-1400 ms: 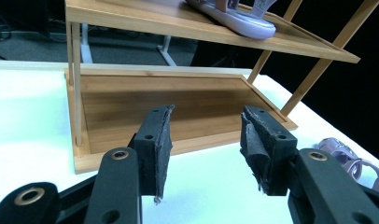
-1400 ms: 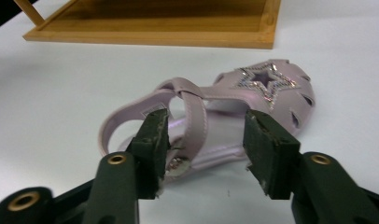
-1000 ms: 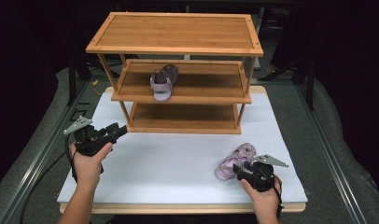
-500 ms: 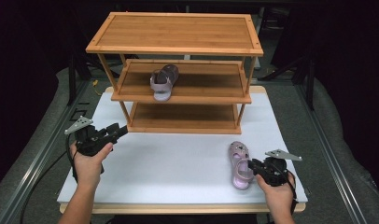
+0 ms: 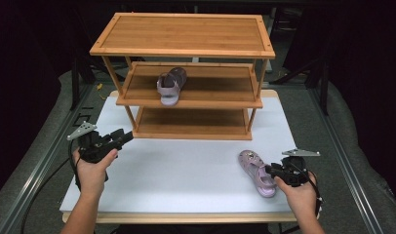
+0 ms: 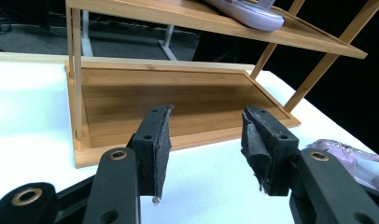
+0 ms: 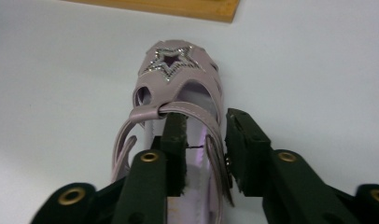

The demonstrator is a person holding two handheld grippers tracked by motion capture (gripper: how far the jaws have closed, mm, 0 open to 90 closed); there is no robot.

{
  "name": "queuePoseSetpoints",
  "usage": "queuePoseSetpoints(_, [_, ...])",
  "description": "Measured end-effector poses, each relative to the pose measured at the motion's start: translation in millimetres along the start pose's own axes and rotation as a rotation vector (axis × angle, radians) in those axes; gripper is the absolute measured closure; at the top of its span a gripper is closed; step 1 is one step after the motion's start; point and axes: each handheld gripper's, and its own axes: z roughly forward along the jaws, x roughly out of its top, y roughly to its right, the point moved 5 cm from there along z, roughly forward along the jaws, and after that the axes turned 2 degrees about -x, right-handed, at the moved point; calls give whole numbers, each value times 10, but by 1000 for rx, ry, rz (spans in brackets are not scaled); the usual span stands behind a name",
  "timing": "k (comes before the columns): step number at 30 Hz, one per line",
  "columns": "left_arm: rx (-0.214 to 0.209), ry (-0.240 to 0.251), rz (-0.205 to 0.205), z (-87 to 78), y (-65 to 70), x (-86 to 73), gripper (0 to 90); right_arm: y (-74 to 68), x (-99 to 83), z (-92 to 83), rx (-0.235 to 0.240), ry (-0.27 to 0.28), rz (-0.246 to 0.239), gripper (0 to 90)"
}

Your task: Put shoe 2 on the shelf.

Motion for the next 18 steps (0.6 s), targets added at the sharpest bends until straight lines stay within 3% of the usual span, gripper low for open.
queuePoseSetpoints(3, [0,-2,-1,3,-3,-3,516,-3,19,-10,-13,-51,-25,651])
queuePoseSetpoints(6, [1,-3,-2,5,-10,-4,515,-25,79,-42,-54,-137,-66,642])
queuePoseSetpoints(9, [2,-8,-6,9,-21,-8,514,-46,181,-56,-80,-261,-109,626])
queuePoseSetpoints(13, [3,-7,-9,2,-30,-8,513,-50,292,-59,-71,-415,-169,648])
queuePoseSetpoints(18, [3,-8,-13,-4,-43,-7,513,-43,337,2,-48,-532,-245,678])
